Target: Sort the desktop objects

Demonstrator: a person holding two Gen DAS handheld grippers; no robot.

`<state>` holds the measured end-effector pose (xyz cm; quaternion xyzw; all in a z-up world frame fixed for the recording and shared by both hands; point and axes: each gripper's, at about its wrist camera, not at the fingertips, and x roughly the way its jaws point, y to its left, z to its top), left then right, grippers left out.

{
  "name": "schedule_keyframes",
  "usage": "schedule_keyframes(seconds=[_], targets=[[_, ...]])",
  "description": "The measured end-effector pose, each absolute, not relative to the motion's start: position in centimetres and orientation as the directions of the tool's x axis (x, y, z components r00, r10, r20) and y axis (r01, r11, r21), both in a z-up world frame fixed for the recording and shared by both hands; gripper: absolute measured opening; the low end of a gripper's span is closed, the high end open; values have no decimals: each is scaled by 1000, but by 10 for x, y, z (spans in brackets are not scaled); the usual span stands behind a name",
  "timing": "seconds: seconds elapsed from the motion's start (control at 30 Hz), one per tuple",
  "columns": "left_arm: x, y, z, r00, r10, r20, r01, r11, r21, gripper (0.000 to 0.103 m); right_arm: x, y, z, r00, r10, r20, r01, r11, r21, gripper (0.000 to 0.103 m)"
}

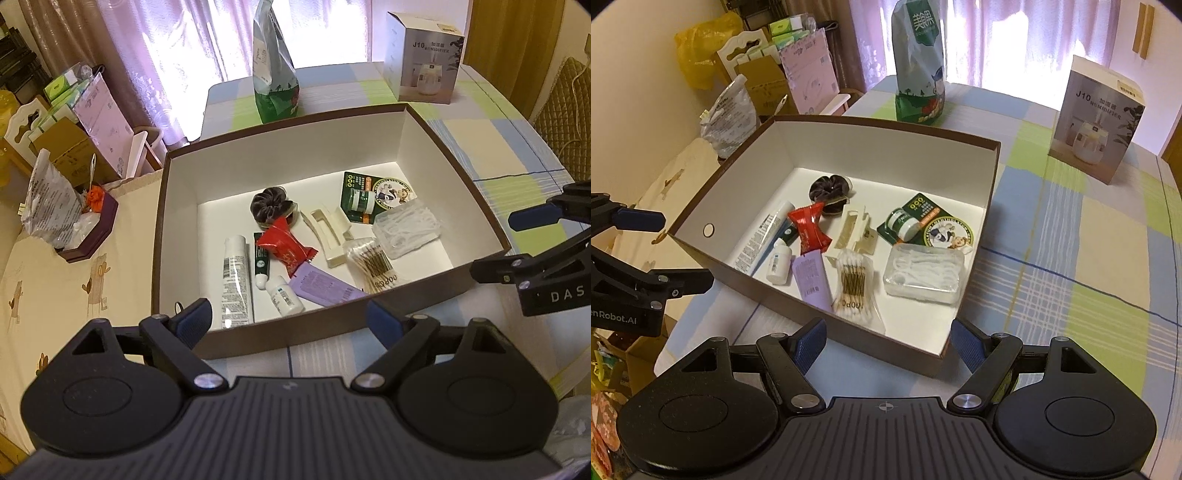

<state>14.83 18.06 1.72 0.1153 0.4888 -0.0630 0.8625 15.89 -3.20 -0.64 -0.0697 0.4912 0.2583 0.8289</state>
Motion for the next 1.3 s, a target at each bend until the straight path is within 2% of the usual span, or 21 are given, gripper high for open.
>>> schedule_keyframes(seconds=[0.83, 0.9, 1.3], targets=[[132, 166, 8, 524, 42, -851, 153, 978, 142, 92, 150, -48, -15, 364, 346, -865, -497, 857, 134, 81], [130, 166, 7, 523, 45, -851, 148, 979, 143, 92, 148, -48, -15, 373, 349, -860, -498, 857, 131, 103], [121, 166, 3, 516, 46, -855, 112, 986, 121, 92, 144, -44, -15, 370, 367, -853, -523, 842, 134, 103]])
